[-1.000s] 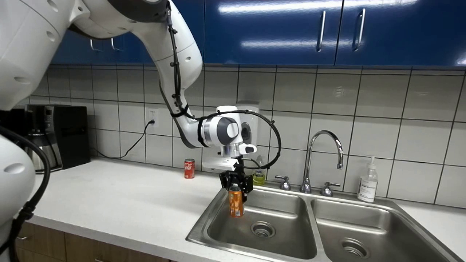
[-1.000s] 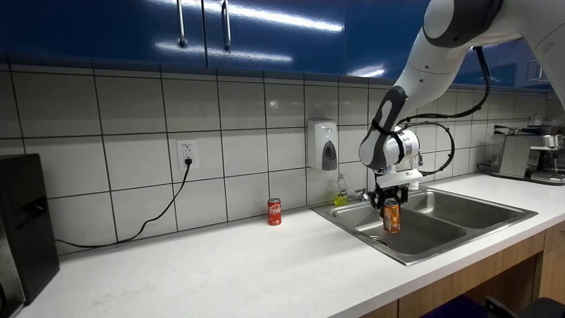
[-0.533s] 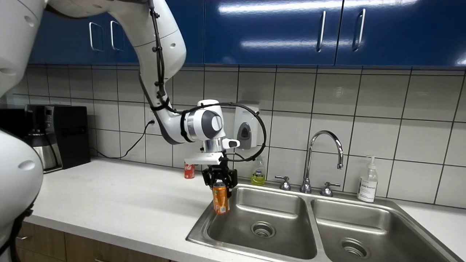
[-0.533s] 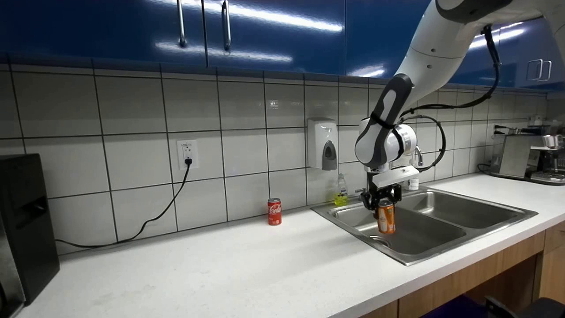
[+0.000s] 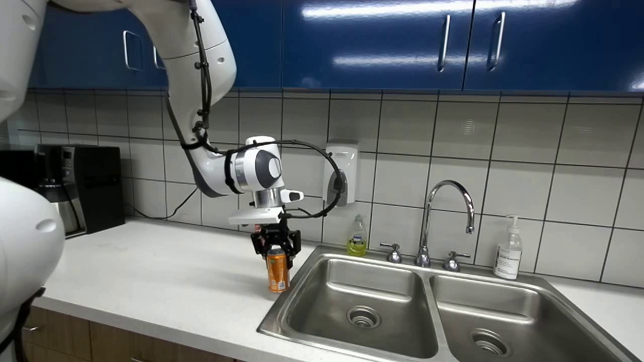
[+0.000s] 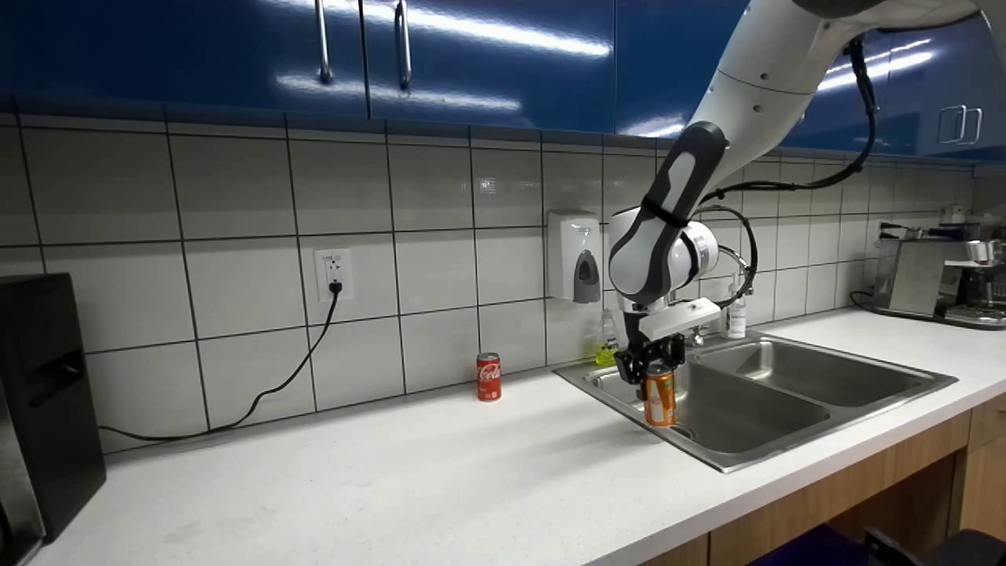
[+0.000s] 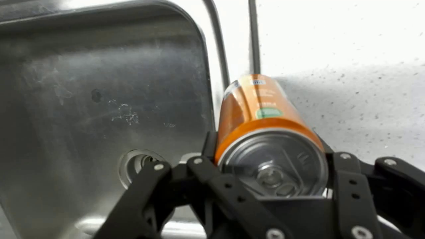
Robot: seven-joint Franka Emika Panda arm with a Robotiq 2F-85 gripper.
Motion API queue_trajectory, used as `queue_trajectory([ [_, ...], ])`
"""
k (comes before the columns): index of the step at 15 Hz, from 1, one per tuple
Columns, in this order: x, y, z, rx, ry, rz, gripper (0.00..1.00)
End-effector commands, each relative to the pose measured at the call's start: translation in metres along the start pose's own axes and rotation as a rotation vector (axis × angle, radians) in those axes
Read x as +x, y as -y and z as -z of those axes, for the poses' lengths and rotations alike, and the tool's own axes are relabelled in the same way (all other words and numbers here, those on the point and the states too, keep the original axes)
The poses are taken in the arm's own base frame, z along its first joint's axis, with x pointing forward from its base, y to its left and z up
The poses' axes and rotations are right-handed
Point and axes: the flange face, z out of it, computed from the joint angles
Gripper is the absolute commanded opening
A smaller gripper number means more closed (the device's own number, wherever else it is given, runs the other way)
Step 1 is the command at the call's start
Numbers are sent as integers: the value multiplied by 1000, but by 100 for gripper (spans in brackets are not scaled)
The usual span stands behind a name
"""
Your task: Remove the can from the sink
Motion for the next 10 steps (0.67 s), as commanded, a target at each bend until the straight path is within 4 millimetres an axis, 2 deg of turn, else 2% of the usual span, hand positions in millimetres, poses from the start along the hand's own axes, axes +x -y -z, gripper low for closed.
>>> queue_trajectory([
  [1, 1, 35, 11, -9, 23, 91, 39],
  [5, -1, 78, 9, 1, 45, 173, 39],
  [10, -3, 106, 5, 29, 38, 238, 39],
])
